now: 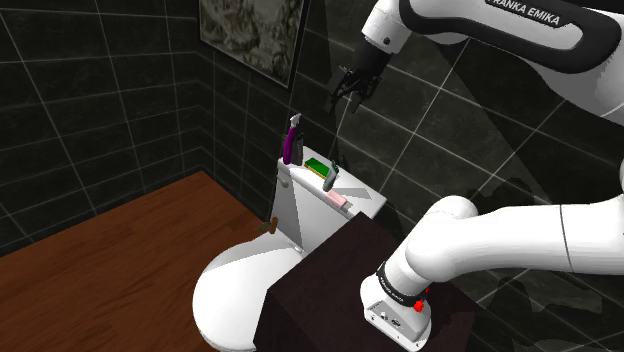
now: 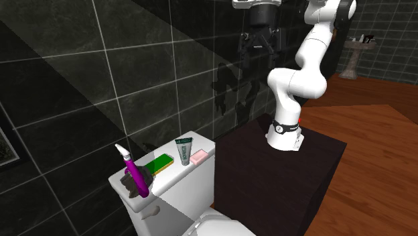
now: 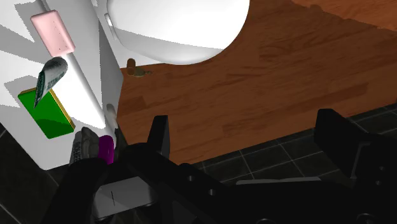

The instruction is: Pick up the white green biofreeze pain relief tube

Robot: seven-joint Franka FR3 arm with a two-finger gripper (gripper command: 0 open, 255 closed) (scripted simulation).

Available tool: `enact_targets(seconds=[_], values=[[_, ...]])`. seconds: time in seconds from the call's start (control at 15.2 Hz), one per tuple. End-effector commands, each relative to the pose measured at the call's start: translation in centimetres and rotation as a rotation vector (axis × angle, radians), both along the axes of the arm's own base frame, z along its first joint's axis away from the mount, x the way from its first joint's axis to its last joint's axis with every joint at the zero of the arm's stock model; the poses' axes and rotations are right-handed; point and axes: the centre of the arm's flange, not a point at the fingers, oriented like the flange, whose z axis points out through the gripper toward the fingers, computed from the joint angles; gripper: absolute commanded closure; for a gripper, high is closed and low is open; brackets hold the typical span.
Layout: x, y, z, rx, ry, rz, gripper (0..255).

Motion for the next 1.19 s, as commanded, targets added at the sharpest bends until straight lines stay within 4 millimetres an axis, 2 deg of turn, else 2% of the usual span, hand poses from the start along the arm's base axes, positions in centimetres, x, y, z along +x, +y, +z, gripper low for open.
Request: enact_targets(seconds=[0.0, 0.53, 1.12], values=[[0.0, 0.0, 0.0, 0.0, 0.0, 0.0, 0], [2.9, -4.3, -8.4, -0.052, -0.026, -0.122, 0], [5.7, -10.0, -17.5, -0.11, -0.055, -0.26, 0]])
